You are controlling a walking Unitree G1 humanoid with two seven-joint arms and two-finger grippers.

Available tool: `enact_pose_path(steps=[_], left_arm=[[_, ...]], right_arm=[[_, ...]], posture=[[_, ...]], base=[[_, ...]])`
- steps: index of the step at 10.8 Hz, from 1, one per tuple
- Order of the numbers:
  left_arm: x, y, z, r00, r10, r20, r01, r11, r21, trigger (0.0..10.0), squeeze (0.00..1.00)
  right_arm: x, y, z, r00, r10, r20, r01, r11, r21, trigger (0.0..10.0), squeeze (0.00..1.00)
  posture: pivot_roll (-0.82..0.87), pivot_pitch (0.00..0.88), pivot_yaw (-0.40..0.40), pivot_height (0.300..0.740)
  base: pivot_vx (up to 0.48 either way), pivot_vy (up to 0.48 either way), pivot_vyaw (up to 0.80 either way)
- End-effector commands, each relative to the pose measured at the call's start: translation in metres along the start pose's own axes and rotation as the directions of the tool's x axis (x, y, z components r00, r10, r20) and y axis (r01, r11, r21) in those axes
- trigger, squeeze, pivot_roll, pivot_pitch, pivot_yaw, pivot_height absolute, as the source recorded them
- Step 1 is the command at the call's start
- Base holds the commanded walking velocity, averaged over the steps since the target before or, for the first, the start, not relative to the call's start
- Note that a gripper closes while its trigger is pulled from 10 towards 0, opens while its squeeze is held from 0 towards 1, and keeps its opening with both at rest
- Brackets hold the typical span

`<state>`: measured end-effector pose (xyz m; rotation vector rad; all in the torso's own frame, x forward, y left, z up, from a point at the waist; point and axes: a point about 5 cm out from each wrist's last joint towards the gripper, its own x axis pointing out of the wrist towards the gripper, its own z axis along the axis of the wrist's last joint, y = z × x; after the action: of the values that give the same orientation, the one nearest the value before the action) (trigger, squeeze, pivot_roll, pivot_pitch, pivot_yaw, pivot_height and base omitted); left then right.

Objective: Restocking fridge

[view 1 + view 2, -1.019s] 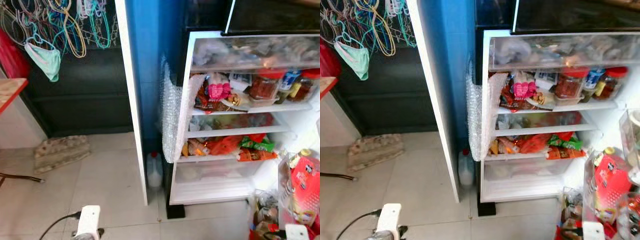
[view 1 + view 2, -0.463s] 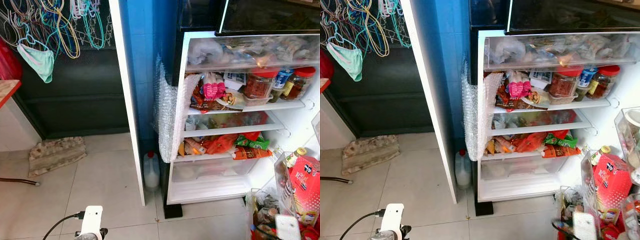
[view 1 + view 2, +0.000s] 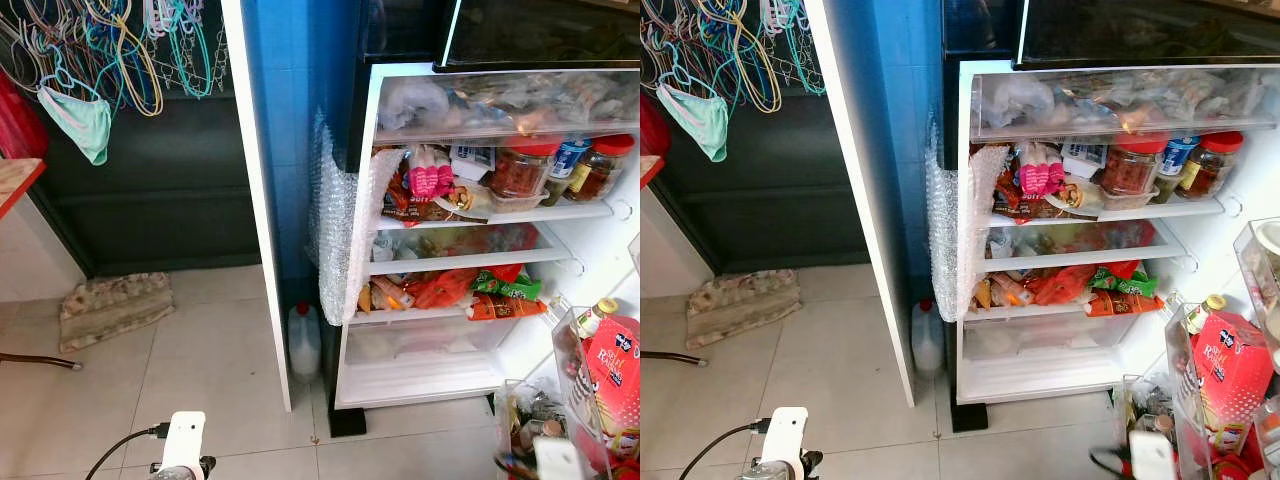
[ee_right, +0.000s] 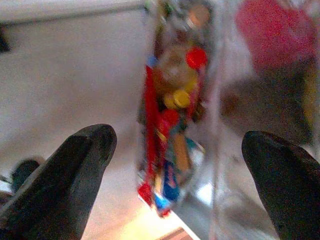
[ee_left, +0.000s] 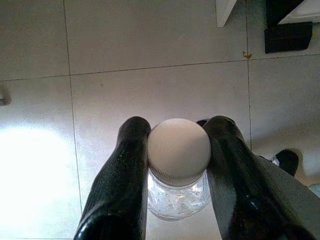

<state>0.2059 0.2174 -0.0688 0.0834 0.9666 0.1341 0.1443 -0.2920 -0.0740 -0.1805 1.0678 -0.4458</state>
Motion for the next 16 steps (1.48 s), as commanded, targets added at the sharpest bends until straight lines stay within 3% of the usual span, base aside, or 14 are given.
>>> enact_pose_path(steps=[1, 5, 8, 9, 13, 15, 16], left_arm=[[0.0, 0.001, -0.001, 1.0, 0.001, -0.017, -0.001, 1.0, -0.001, 10.0, 0.0], [0.0, 0.001, -0.001, 1.0, -0.003, -0.021, 0.003, 1.0, 0.004, 10.0, 0.0], [0.0, 0.002, -0.001, 1.0, 0.001, -0.021, 0.0, 1.0, 0.005, 10.0, 0.0], [0.0, 0.002, -0.001, 1.0, 0.001, -0.022, -0.001, 1.0, 0.005, 10.0, 0.0], [0.0, 0.002, 0.0, 1.0, 0.001, -0.022, -0.001, 1.0, 0.005, 10.0, 0.0], [0.0, 0.002, 0.0, 1.0, 0.0, -0.022, 0.0, 1.0, 0.006, 10.0, 0.0], [0.0, 0.002, 0.0, 1.0, -0.003, -0.023, 0.003, 1.0, 0.007, 10.0, 0.0]], right_arm=[[0.0, -0.006, -0.004, 0.999, -0.024, -0.025, 0.024, 1.0, 0.009, 10.0, 0.0], [-0.004, -0.025, -0.038, 0.984, -0.065, -0.169, 0.079, 0.994, 0.081, 10.0, 0.0], [-0.006, -0.039, -0.047, 0.976, -0.109, -0.187, 0.13, 0.986, 0.102, 10.0, 0.0], [-0.006, -0.047, -0.047, 0.975, -0.128, -0.184, 0.148, 0.984, 0.1, 10.0, 0.0], [-0.011, -0.106, -0.039, 0.948, -0.274, -0.16, 0.291, 0.952, 0.093, 10.0, 0.0], [-0.013, -0.121, -0.03, 0.94, -0.311, -0.141, 0.325, 0.942, 0.087, 10.0, 0.0], [-0.011, -0.119, -0.025, 0.945, -0.3, -0.129, 0.312, 0.946, 0.091, 10.0, 0.0]], posture=[[0.11, 0.001, -0.045, 0.74], [0.11, 0.0, -0.044, 0.74], [0.11, 0.002, -0.042, 0.74], [0.11, 0.003, -0.041, 0.74], [0.11, 0.004, -0.041, 0.74], [0.1, 0.006, -0.04, 0.74], [0.1, 0.006, -0.04, 0.74]], base=[[0.0, 0.0, 0.0], [0.0, 0.0, 0.0], [0.0, 0.0, 0.0], [0.0, 0.0, 0.0], [0.0, 0.0, 0.0], [0.0, 0.0, 0.0], [0.0, 0.0, 0.0]])
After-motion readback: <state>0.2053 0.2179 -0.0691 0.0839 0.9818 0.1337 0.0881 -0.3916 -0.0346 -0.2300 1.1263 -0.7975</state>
